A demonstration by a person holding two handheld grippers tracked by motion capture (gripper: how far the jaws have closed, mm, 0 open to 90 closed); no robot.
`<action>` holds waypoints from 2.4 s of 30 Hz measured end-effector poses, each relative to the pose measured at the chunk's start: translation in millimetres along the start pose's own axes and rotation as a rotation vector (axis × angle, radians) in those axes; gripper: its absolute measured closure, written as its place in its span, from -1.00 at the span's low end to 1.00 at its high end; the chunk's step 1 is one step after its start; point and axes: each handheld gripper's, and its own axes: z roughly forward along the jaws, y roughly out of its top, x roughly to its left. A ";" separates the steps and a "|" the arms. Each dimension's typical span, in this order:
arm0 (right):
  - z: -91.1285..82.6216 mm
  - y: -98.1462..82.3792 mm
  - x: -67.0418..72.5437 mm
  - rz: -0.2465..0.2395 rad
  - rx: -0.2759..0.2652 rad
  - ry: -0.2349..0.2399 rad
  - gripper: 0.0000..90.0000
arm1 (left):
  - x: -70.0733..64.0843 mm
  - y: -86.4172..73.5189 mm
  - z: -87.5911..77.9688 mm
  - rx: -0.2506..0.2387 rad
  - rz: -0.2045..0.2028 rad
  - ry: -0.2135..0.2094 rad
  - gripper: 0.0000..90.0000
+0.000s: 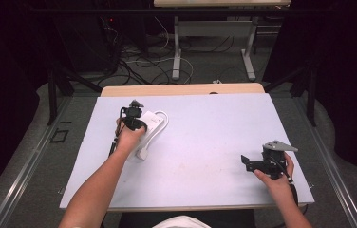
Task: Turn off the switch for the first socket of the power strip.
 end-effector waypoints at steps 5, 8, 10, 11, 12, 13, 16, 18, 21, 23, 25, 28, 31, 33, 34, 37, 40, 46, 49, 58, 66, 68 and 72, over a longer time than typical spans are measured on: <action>0.3 0.4 -0.3 -0.003 0.004 0.000 -0.94 | 1.7 0.5 -0.2 0.000 -0.008 0.001 1.00; 0.4 0.3 -0.3 0.000 0.001 0.002 -0.94 | 3.1 0.7 -0.2 -0.003 -0.011 -0.002 1.00; 0.3 0.4 -0.8 0.002 -0.001 0.002 -0.94 | 3.6 0.7 -0.3 -0.003 -0.017 -0.001 1.00; 0.6 0.4 -0.5 0.009 -0.003 -0.002 -0.94 | 3.8 0.6 -0.6 -0.003 -0.017 0.000 1.00; 0.7 0.6 -0.8 0.007 -0.003 -0.002 -0.94 | 4.1 0.5 -1.2 -0.002 -0.015 0.001 1.00; 0.6 0.9 -1.0 0.004 -0.002 0.001 -0.94 | 4.4 0.4 -2.0 -0.002 -0.013 0.001 1.00; 1.4 1.5 0.2 0.007 -0.001 0.002 -0.94 | 4.0 -0.1 -3.3 -0.009 -0.016 -0.002 0.99; 2.2 1.1 0.2 -0.001 0.005 0.008 -0.94 | 4.3 0.3 -4.4 -0.010 -0.014 -0.004 0.97; 2.3 1.5 0.0 0.001 -0.004 0.004 -0.94 | 4.4 0.3 -5.6 -0.014 -0.017 -0.009 0.96; 1.7 1.5 -0.2 0.008 0.000 0.007 -0.94 | 4.2 0.0 -6.4 -0.014 -0.018 -0.008 0.94; 1.6 1.4 -0.3 0.008 0.000 0.006 -0.94 | 4.0 -0.3 -7.8 -0.015 -0.014 -0.011 0.94; 1.3 1.8 0.2 0.007 0.000 0.004 -0.94 | 3.0 -0.6 -9.6 -0.022 -0.012 -0.017 0.91; 1.9 2.2 -0.1 0.002 -0.001 0.006 -0.94 | 1.7 -0.9 -11.4 -0.027 -0.010 -0.021 0.88; 2.3 2.3 0.6 0.002 -0.001 0.008 -0.94 | 0.7 -1.2 -12.9 -0.027 -0.005 -0.025 0.86; 2.1 2.4 1.1 0.001 0.003 0.005 -0.94 | -0.1 -1.5 -13.6 -0.027 -0.005 -0.028 0.84; 2.9 2.1 1.6 -0.008 -0.007 0.000 -0.94 | -1.7 -2.2 -16.2 -0.024 0.007 -0.035 0.80; 2.0 2.4 2.2 0.000 -0.008 0.002 -0.94 | -3.2 -2.7 -18.6 -0.033 0.010 -0.042 0.74; 2.4 2.2 1.7 -0.008 -0.005 0.002 -0.94 | -3.0 -3.3 -22.8 -0.038 0.008 -0.056 0.62; 2.8 2.1 1.9 -0.006 -0.005 0.001 -0.94 | -2.2 -3.7 -24.4 -0.035 0.009 -0.064 0.57; 2.2 2.0 1.7 -0.007 0.001 0.007 -0.94 | -3.8 -5.4 -31.5 -0.050 0.008 -0.071 0.34; 2.2 2.0 2.2 -0.004 0.004 0.007 -0.94 | -7.0 -7.6 -38.2 -0.061 0.016 -0.070 0.17; 2.2 2.0 1.7 -0.006 0.002 0.008 -0.94 | -8.2 -8.7 -39.5 -0.062 0.021 -0.075 0.13; 2.5 1.9 2.2 -0.002 -0.002 0.003 -0.94 | -11.0 -10.9 -43.0 -0.066 0.032 -0.085 0.06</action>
